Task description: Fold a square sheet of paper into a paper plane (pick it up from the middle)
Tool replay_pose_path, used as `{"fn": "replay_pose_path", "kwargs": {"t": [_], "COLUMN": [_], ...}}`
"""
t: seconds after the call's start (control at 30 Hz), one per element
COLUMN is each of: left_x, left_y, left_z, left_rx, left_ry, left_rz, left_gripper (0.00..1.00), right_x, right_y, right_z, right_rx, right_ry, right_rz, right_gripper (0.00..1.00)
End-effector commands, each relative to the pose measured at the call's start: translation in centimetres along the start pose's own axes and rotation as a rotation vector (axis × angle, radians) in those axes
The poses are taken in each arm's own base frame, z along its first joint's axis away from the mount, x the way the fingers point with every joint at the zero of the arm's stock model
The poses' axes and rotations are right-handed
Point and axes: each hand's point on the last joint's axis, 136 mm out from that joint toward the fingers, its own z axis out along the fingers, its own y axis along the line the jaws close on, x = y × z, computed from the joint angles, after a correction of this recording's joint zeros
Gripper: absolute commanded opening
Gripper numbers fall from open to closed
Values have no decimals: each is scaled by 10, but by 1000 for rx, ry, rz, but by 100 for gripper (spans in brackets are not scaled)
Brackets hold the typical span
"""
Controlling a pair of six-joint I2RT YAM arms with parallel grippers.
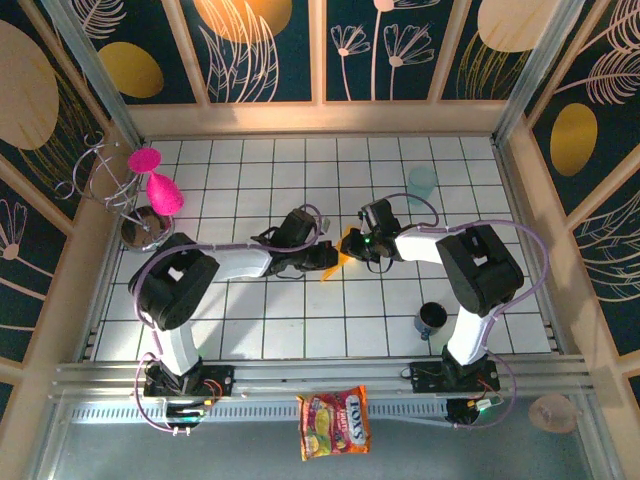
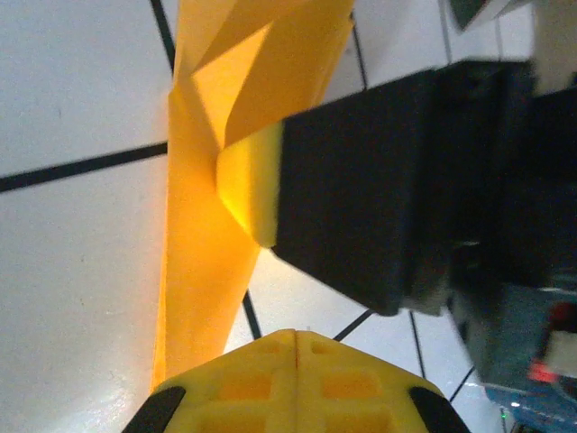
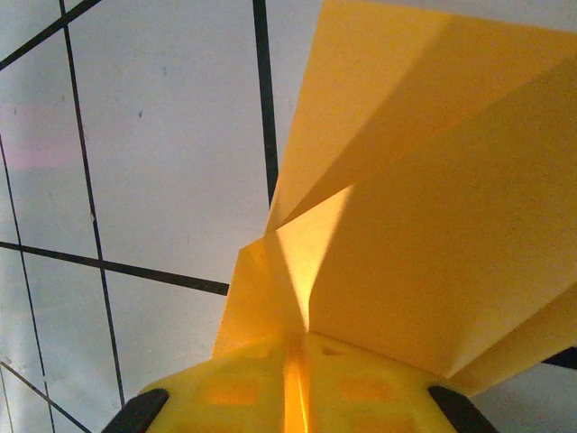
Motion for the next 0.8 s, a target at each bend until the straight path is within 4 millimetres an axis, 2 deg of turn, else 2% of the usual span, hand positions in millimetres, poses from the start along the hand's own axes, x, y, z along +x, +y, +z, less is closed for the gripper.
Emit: {"fn": "replay_pose_path", "kwargs": {"t": [0.0, 0.03, 0.07, 0.13, 0.4, 0.77], "left_x": [5, 8, 0, 0, 2, 27], "left_y": [1, 4, -5, -4, 12, 37], "left_z": [10, 12, 13, 16, 26, 24], "left_rx": [-5, -13, 0, -3, -73, -143], "left_ry": [38, 47, 34, 40, 60, 128], "left_rz": [3, 2, 13, 18, 18, 7], "left_gripper": [4, 4, 4, 3, 3, 1], "right_x": [18, 18, 18, 19, 19, 21], "right_y": [-38, -39, -39, -40, -41, -49], "right_z": [11, 11, 11, 11, 12, 15], "right_rx": [123, 126, 127, 129, 132, 167], "right_ry": [52, 53, 54, 55, 56, 66], "right_rz": [38, 39, 39, 38, 39, 40], "right_gripper": [14, 14, 14, 14, 14, 13]}}
